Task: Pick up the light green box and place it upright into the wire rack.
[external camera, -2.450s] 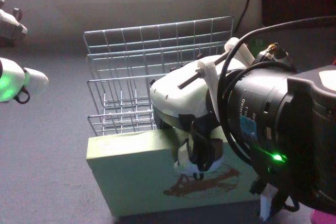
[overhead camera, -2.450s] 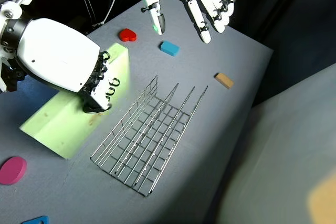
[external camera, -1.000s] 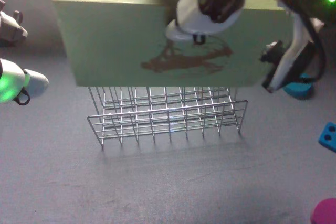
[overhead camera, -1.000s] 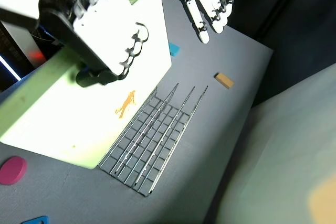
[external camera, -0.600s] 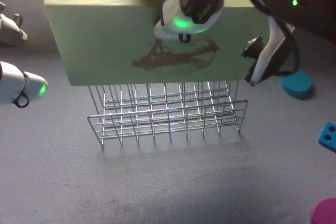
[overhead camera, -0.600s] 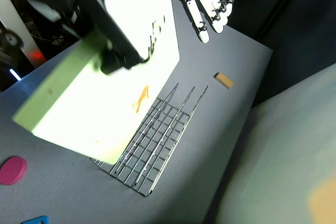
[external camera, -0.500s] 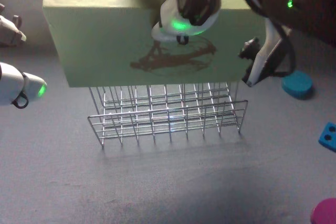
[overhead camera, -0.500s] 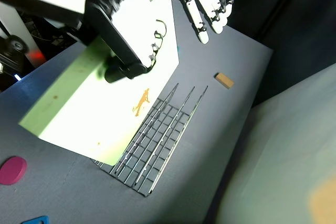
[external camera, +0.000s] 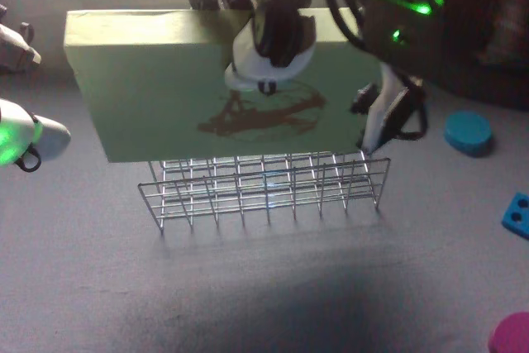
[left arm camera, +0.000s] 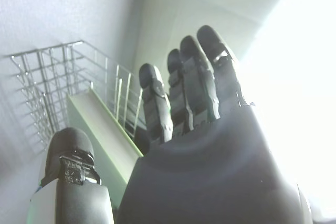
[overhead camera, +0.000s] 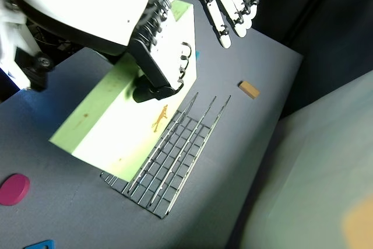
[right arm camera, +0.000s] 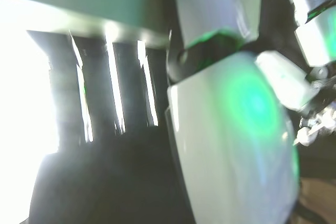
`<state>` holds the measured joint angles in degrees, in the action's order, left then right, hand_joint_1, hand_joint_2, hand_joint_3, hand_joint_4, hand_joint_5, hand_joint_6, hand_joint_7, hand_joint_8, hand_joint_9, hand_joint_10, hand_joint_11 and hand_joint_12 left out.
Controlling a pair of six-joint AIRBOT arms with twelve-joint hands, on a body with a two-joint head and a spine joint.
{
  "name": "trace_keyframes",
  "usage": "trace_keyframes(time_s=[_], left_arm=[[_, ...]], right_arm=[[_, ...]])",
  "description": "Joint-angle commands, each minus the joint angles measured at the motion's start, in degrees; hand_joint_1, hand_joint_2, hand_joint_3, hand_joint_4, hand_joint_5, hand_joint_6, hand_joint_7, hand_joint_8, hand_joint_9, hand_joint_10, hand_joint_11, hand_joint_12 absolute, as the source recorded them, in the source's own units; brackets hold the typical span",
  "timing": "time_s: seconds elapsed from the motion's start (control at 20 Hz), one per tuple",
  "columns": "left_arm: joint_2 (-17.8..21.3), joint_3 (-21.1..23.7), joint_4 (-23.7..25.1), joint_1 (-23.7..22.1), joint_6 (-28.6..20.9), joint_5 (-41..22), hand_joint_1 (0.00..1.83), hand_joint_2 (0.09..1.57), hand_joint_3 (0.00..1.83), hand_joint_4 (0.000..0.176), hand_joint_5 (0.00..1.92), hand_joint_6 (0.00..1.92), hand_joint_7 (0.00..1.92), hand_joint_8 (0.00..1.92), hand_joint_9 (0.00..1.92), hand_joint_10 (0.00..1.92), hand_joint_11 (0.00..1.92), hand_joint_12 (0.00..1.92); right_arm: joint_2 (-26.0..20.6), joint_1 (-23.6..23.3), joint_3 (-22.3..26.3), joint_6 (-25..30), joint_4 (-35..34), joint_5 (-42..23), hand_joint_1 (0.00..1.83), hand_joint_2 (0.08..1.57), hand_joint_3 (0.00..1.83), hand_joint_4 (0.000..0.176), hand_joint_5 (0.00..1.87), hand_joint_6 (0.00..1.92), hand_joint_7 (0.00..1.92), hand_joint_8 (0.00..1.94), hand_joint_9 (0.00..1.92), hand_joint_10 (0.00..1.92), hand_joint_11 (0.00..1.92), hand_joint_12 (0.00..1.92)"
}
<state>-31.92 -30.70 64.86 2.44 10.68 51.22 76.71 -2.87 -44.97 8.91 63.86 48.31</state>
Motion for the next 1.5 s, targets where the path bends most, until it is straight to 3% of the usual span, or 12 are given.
trace_keyframes(time_s=[0.0, 0.2, 0.25, 0.35, 0.4, 0.45, 1.1, 1.2, 1.3, 1.35, 1.45], left_arm=[[0.23, -0.14, 4.52, -0.35, 0.42, -0.90, 0.20, 1.15, 0.00, 0.081, 0.38, 0.00, 0.26, 0.00, 0.26, 0.00, 0.00, 0.72], [0.23, -0.25, 4.52, -0.35, 0.78, -0.91, 0.20, 1.15, 0.00, 0.082, 0.37, 0.00, 0.26, 0.00, 0.26, 0.00, 0.00, 0.72], [0.23, -0.28, 4.52, -0.34, 0.78, -0.91, 0.20, 1.15, 0.00, 0.081, 0.37, 0.00, 0.26, 0.00, 0.26, 0.00, 0.00, 0.72], [0.23, -0.28, 4.52, -0.33, 0.87, -0.91, 0.20, 1.15, 0.00, 0.081, 0.37, 0.00, 0.26, 0.00, 0.26, 0.00, 0.00, 0.72], [0.23, -0.28, 4.52, -0.33, 0.87, -0.92, 0.20, 1.15, 0.00, 0.081, 0.37, 0.00, 0.26, 0.00, 0.26, 0.00, 0.00, 0.72], [0.23, -0.28, 4.52, -0.32, 0.87, -0.92, 0.20, 1.15, 0.00, 0.080, 0.37, 0.00, 0.26, 0.00, 0.26, 0.00, 0.00, 0.72], [0.24, -0.36, 4.51, -0.19, 0.88, -0.90, 0.20, 1.15, 0.00, 0.080, 0.37, 0.00, 0.27, 0.00, 0.25, 0.00, 0.00, 0.75], [0.24, -0.39, 4.51, -0.12, 0.88, -0.90, 0.20, 1.15, 0.00, 0.080, 0.37, 0.00, 0.27, 0.00, 0.25, 0.00, 0.00, 0.72], [0.24, -0.38, 4.50, -0.12, 0.88, -0.82, 0.20, 1.15, 0.00, 0.080, 0.37, 0.00, 0.26, 0.00, 0.25, 0.00, 0.00, 0.72], [0.24, -0.39, 4.50, -0.13, 0.88, -0.82, 0.20, 1.15, 0.00, 0.079, 0.37, 0.00, 0.26, 0.00, 0.25, 0.00, 0.00, 0.72], [0.24, -0.38, 4.50, -0.17, 0.88, -0.82, 0.20, 1.15, 0.00, 0.079, 0.37, 0.00, 0.26, 0.00, 0.25, 0.00, 0.00, 0.72]], right_arm=[[0.39, -0.08, -0.45, 0.45, 4.91, -1.70, 1.36, 1.18, 0.00, 0.000, 0.81, 1.01, 0.88, 1.20, 0.81, 1.49, 0.78, 1.55], [2.17, 1.57, -1.53, 3.19, 8.20, -0.17, 1.36, 1.17, 0.00, 0.000, 0.82, 0.99, 0.87, 1.20, 0.82, 1.47, 0.77, 1.55], [2.49, 1.83, -1.78, 3.35, 8.20, -0.08, 1.26, 1.15, 0.00, 0.000, 0.89, 0.96, 0.94, 1.22, 0.86, 1.29, 0.77, 1.54], [3.06, 2.48, -2.38, 3.67, 8.21, 0.25, 1.23, 1.14, 0.00, 0.000, 0.91, 0.95, 0.96, 1.22, 0.89, 1.20, 0.77, 1.53], [3.31, 2.91, -2.70, 3.68, 8.21, 0.29, 1.33, 1.16, 0.00, 0.000, 0.85, 0.97, 0.90, 1.19, 0.84, 1.40, 0.77, 1.54], [3.50, 3.39, -3.01, 3.67, 8.21, 0.34, 1.35, 1.16, 0.00, 0.000, 0.83, 0.98, 0.89, 1.19, 0.83, 1.44, 0.78, 1.54], [5.39, 8.52, -6.88, 1.61, 8.21, -0.25, 1.36, 1.17, 0.00, 0.000, 0.81, 1.01, 0.89, 1.19, 0.81, 1.48, 0.77, 1.56], [5.82, 9.47, -7.57, 1.42, 8.21, -0.41, 1.24, 1.15, 0.00, 0.000, 0.89, 0.97, 0.97, 1.22, 0.87, 1.24, 0.78, 1.53], [6.12, 10.27, -8.17, 1.35, 8.21, -0.75, 1.23, 1.15, 0.00, 0.000, 0.89, 0.97, 0.97, 1.21, 0.88, 1.22, 0.78, 1.53], [6.16, 10.47, -8.26, 1.37, 8.21, -0.99, 1.33, 1.16, 0.00, 0.000, 0.84, 0.99, 0.92, 1.17, 0.83, 1.41, 0.78, 1.53], [6.33, 11.11, -8.53, 1.37, 8.50, -1.32, 1.36, 1.17, 0.00, 0.000, 0.81, 1.00, 0.89, 1.18, 0.81, 1.48, 0.77, 1.54]])
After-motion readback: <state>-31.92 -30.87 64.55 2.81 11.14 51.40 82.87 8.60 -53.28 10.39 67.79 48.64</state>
